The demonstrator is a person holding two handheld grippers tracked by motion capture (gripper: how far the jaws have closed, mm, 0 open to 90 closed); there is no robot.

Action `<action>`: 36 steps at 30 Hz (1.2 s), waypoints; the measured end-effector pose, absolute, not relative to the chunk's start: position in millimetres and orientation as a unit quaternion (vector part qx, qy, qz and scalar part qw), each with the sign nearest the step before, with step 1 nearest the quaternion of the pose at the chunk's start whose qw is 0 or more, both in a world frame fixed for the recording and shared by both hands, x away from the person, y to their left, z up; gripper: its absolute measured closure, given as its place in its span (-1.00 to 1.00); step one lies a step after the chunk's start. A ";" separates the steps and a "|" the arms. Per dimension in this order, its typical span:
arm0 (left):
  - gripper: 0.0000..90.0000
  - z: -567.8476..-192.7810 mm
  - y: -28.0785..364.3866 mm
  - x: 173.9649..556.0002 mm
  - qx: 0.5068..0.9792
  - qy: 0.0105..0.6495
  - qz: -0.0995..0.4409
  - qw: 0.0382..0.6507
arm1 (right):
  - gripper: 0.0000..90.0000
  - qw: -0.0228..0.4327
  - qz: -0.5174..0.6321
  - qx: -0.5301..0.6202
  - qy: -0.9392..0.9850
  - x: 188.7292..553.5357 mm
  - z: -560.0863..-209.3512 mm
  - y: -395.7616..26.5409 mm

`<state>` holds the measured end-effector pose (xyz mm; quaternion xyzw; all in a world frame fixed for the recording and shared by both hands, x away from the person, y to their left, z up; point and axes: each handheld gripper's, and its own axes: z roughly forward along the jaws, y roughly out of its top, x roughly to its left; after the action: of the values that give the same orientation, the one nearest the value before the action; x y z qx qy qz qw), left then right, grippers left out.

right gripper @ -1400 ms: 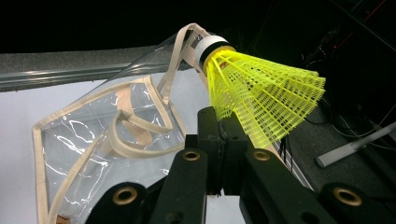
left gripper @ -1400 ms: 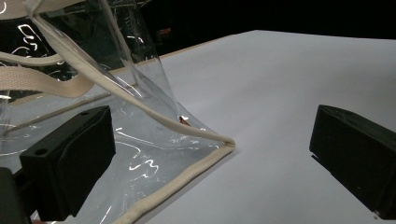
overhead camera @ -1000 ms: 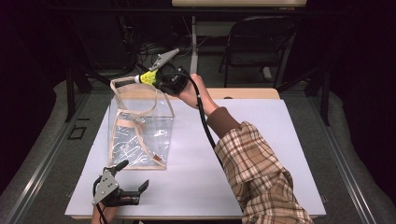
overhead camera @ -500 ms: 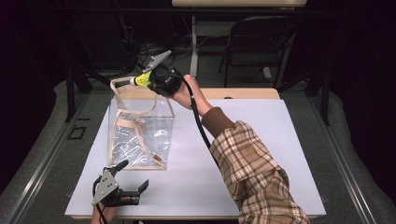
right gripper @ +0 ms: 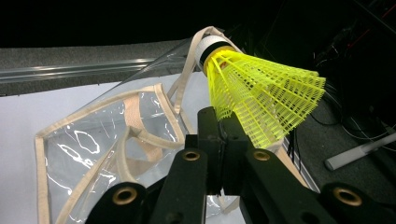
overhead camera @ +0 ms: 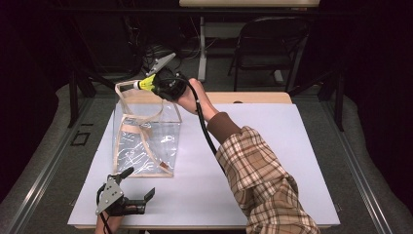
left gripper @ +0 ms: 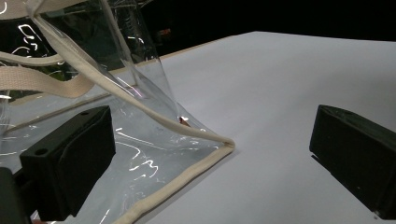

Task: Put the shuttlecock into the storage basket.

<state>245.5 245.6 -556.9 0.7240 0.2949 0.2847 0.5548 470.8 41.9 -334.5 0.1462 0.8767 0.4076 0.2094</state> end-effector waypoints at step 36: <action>-1.00 -556.0 245.8 245.2 0.720 0.294 0.281 0.562 | 1.00 0.205 0.365 0.157 0.894 485.0 -341.6 73.8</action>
<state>245.2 245.8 -556.0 0.7204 0.2940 0.2815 0.5616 485.0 73.8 -341.6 0.1574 0.8943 0.3654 0.2047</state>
